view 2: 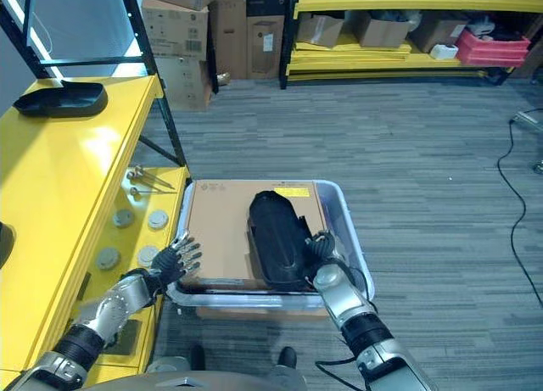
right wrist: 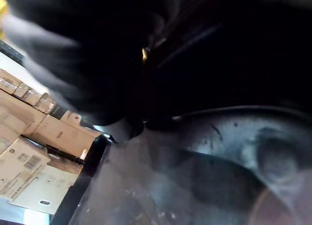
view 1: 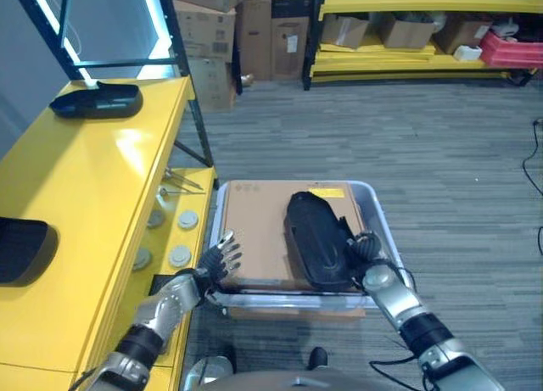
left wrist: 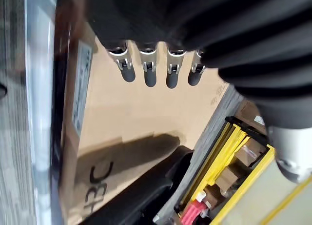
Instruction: Move parts from the plastic box to the shelf.
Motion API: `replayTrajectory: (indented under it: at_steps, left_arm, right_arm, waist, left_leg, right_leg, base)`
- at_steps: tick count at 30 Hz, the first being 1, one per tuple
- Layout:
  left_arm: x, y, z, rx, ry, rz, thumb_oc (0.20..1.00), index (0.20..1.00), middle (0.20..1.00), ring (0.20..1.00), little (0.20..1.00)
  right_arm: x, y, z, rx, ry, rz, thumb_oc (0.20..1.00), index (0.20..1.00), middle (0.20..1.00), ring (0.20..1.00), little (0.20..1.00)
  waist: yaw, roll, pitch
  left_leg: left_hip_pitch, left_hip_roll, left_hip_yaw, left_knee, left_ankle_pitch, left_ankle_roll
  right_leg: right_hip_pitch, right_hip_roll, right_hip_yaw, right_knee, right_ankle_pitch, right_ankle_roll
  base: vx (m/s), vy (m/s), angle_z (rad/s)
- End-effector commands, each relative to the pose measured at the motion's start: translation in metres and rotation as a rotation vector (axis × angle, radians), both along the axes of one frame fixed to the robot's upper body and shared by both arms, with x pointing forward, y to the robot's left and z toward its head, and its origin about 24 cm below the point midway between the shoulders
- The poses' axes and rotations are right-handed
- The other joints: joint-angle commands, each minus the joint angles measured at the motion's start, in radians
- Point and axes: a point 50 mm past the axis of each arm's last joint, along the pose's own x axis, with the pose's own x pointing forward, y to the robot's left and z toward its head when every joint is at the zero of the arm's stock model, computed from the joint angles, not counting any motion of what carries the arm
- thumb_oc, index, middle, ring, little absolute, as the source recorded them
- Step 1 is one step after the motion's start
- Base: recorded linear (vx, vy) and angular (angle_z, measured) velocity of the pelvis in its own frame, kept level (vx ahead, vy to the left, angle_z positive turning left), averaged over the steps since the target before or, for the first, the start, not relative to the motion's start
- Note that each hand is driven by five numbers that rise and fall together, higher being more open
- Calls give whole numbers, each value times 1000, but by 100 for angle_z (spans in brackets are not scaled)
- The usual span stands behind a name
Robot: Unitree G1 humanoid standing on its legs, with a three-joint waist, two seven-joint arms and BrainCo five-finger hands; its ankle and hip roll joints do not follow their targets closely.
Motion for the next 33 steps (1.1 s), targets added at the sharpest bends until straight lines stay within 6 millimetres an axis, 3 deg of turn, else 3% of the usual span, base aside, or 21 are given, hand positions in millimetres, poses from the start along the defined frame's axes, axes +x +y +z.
replayTrajectory:
  at_steps: [1, 9, 14, 20, 27, 33]
  left_arm:
    - [18, -25, 19, -129, -29, -35, 1000, 1000, 1000, 1000, 1000]
    - [25, -51, 38, -188, -59, -139, 1000, 1000, 1000, 1000, 1000]
    - [28, -63, 38, -154, -75, -228, 1000, 1000, 1000, 1000, 1000]
    - [29, -75, 46, -187, -130, -294, 1000, 1000, 1000, 1000, 1000]
    - [29, -105, 66, -255, -170, -355, 1000, 1000, 1000, 1000, 1000]
    - [25, -122, 68, -237, -169, -402, 1000, 1000, 1000, 1000, 1000]
  right_arm:
    - [33, 10, 43, -55, -182, 97, 200, 200, 200, 200, 200]
    - [59, 32, 73, -30, -278, 140, 200, 200, 200, 200, 200]
    - [71, 42, 85, 1, -317, 153, 200, 200, 200, 200, 200]
    - [73, 51, 85, 29, -311, 168, 200, 200, 200, 200, 200]
    - [72, 74, 72, 60, -268, 226, 200, 200, 200, 200, 200]
    - [73, 91, 74, 78, -262, 266, 200, 200, 200, 200, 200]
  waist:
    - [32, 21, -50]
    - [51, 22, -59]
    - [56, 20, -73]
    - [50, 21, -78]
    - [38, 19, -82]
    - [29, 16, -84]
  left_leg:
    - [-49, 3, -23, 40, -49, 13]
    - [-36, -5, -44, 31, -48, 10]
    - [-33, -8, -46, 27, -52, 11]
    - [-26, -9, -45, 22, -54, 13]
    - [-18, -10, -43, 16, -56, 13]
    - [-13, -11, -42, 12, -57, 13]
  right_leg:
    - [-7, -20, -14, 79, -105, 61]
    - [9, -26, -32, 73, -99, 67]
    - [12, -29, -40, 72, -100, 71]
    - [12, -28, -38, 74, -103, 72]
    - [14, -25, -35, 75, -103, 72]
    - [14, -22, -31, 72, -103, 72]
  base:
    - [0, 0, 0]
    - [5, 1, 3]
    - [3, -1, 1]
    - [0, 0, 0]
    - [0, 0, 0]
    - [0, 0, 0]
